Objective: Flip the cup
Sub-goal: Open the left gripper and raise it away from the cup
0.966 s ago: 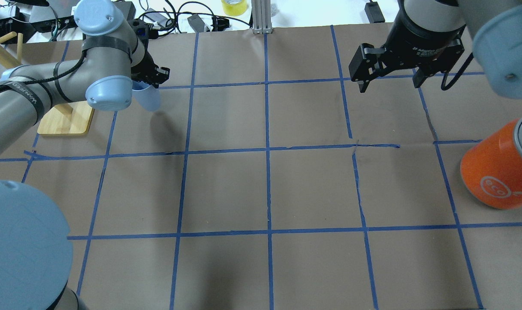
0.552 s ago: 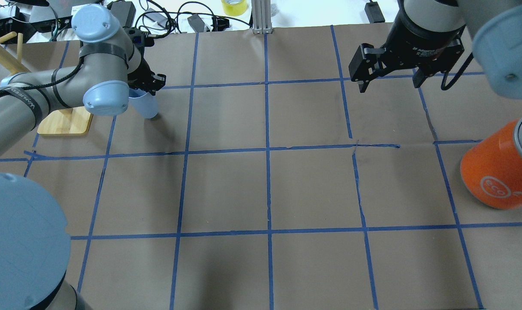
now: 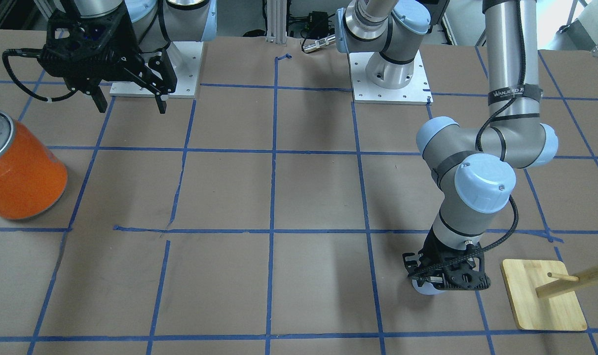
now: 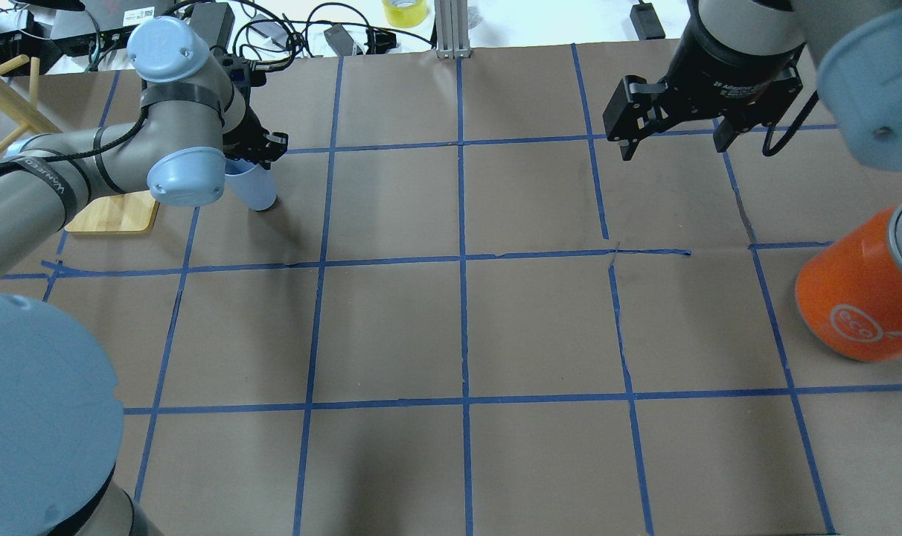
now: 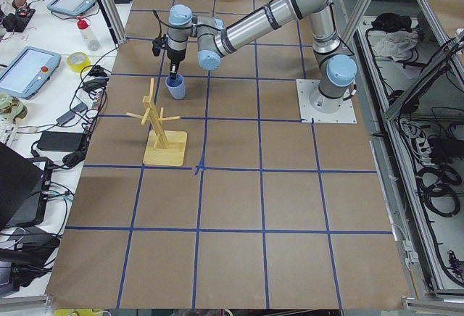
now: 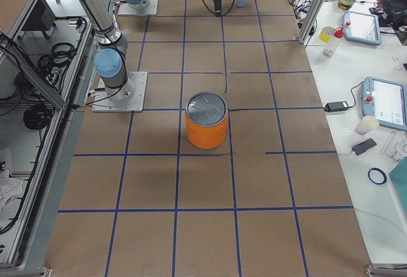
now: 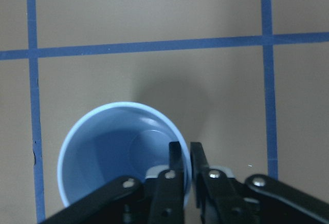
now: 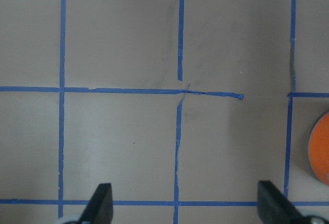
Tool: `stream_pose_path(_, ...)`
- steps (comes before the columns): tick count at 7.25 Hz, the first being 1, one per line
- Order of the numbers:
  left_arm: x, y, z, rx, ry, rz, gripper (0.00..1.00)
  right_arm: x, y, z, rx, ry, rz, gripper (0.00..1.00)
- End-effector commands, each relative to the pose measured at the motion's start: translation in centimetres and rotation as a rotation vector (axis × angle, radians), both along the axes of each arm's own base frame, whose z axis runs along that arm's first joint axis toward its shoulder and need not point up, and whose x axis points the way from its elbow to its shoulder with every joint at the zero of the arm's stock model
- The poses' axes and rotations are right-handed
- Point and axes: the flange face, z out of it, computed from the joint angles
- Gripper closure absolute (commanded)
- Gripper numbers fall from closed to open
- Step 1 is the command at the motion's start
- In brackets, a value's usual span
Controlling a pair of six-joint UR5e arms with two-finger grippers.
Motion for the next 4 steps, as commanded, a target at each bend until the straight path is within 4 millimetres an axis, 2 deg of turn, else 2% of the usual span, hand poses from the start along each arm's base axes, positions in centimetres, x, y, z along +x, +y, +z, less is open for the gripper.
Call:
stream_pose_path(1, -0.5, 1.1, 2.4, 0.056, -0.002, -0.004, 0.14, 0.0, 0.0, 0.1, -0.001, 0.000, 0.000, 0.00)
stream_pose_path(2, -0.8, 2.1, 4.7, 0.074, -0.002, -0.007, 0.10, 0.0, 0.0, 0.0, 0.000, 0.000, 0.000, 0.00)
stream_pose_path(3, -1.7, 4.0, 8.1, 0.129, 0.009, -0.016, 0.05, 0.0, 0.0, 0.1, -0.001, 0.000, 0.000, 0.00)
stream_pose_path(4, -3.6, 6.2, 12.8, 0.163, 0.022, 0.012, 0.03, 0.0, 0.0, 0.0, 0.000, 0.000, 0.000, 0.00)
